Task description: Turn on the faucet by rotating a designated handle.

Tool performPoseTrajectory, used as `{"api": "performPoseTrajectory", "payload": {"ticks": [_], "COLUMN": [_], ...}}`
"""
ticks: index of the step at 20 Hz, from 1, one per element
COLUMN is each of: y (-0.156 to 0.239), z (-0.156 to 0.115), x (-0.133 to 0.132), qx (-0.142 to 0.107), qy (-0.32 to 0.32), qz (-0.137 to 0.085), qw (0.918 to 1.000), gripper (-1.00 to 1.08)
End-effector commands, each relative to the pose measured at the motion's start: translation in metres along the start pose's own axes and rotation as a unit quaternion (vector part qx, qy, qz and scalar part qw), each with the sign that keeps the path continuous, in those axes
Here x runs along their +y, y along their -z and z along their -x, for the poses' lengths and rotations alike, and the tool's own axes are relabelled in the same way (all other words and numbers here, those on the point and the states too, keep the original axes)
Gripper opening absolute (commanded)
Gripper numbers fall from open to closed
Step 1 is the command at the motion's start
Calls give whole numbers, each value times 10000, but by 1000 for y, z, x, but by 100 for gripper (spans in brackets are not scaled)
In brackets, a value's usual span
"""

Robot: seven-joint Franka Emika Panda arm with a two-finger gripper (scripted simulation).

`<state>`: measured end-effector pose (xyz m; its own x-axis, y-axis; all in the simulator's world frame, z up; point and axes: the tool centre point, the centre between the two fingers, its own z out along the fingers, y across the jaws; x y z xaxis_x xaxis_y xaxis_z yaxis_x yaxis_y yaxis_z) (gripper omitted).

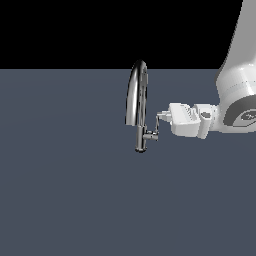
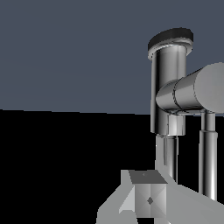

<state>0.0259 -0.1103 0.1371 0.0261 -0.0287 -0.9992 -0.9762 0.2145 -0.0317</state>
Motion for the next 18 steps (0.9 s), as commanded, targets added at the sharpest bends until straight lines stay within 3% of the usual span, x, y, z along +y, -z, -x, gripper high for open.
{"api": "performPoseTrajectory", "payload": {"ticks": [1, 9, 18], "y": [-2, -3, -4], "z": [-6, -9, -2], "x": [1, 1, 27], "qx": [-73, -106, -108], "qy": [-85, -123, -123], "qz": [-86, -119, -120], "qw": [9999, 9998, 9998], "gripper": [-100, -100, -100]}}
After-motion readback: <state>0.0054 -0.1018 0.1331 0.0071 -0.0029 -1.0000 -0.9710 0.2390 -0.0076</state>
